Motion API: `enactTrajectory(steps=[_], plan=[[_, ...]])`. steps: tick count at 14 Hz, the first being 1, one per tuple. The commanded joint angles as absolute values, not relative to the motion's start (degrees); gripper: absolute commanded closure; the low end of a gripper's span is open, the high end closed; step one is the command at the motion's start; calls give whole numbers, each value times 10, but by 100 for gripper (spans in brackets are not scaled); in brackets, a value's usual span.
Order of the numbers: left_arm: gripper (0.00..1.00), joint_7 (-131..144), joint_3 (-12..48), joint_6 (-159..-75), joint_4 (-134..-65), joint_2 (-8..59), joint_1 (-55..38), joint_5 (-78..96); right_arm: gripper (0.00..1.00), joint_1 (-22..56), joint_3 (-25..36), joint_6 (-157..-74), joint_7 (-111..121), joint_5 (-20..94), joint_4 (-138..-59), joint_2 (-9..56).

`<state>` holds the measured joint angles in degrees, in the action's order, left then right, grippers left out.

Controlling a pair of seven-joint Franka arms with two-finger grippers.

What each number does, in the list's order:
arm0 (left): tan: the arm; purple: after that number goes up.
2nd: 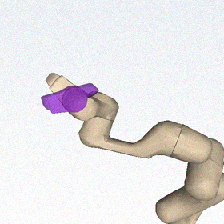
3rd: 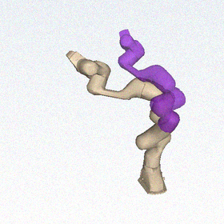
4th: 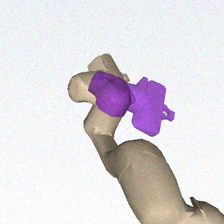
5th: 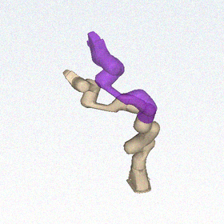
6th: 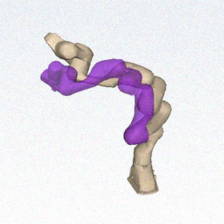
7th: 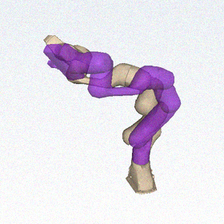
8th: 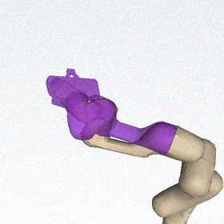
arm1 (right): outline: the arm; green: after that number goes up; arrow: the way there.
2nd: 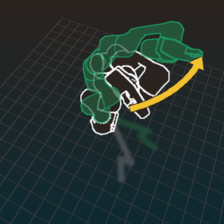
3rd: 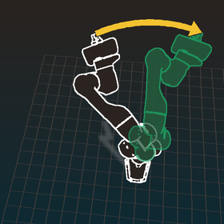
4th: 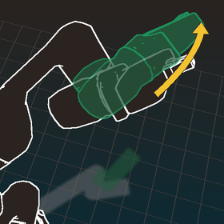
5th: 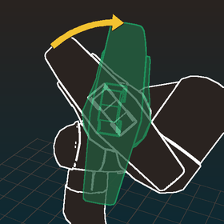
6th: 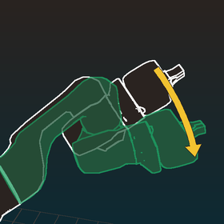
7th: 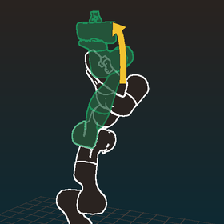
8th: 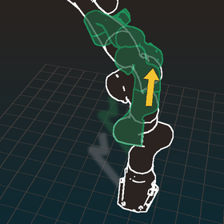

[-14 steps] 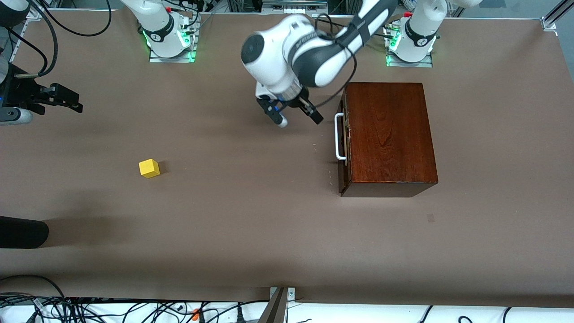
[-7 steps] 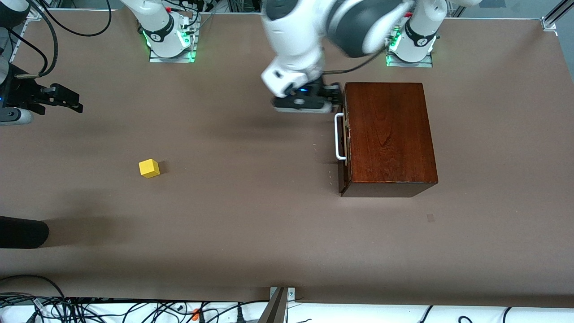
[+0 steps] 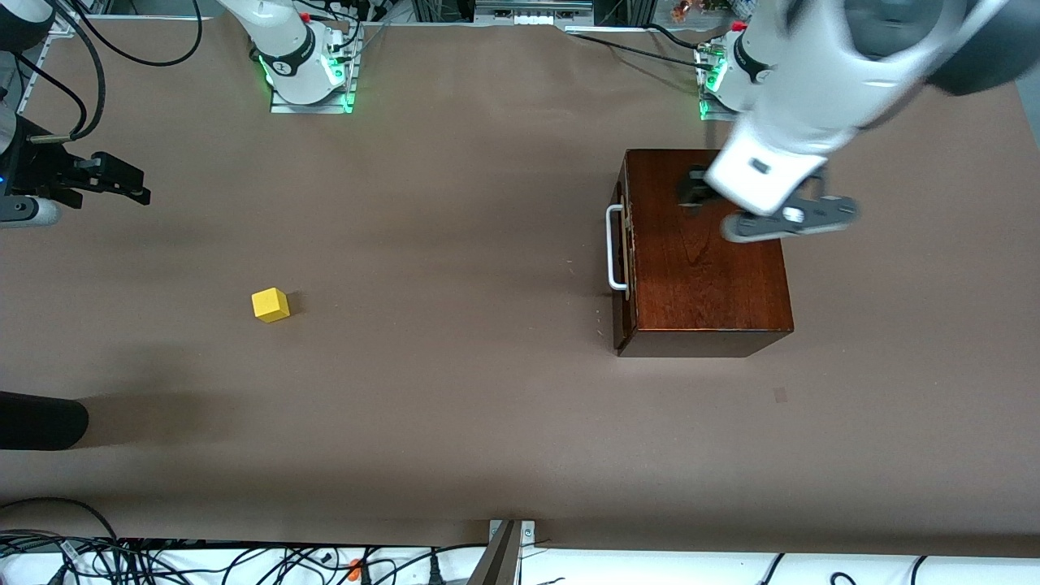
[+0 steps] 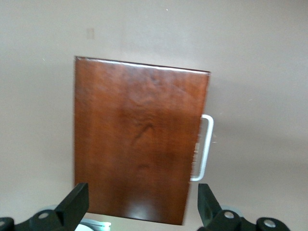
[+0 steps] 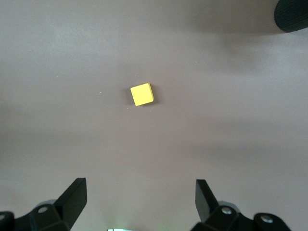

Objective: Open drawer, take yellow block, close drawer

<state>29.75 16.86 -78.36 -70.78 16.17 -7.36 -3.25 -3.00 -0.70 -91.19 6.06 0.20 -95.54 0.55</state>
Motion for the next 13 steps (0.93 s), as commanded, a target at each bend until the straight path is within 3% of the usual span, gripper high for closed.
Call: enactTrajectory(steps=[1,6,9,13], plan=[[0,202,113,-788,-764,111,-50,1,0,-39,-13,-916,55,6,-961,2],[0,70,-5,-826,-850,46,-54,47,0,-40,-13,-918,55,6,-961,2],[0,25,-21,-874,-939,-17,-54,47,0,-40,-13,-918,56,6,-961,2],[0,24,-22,-878,-968,-46,-55,31,0,-40,-13,-918,56,6,-961,2]])
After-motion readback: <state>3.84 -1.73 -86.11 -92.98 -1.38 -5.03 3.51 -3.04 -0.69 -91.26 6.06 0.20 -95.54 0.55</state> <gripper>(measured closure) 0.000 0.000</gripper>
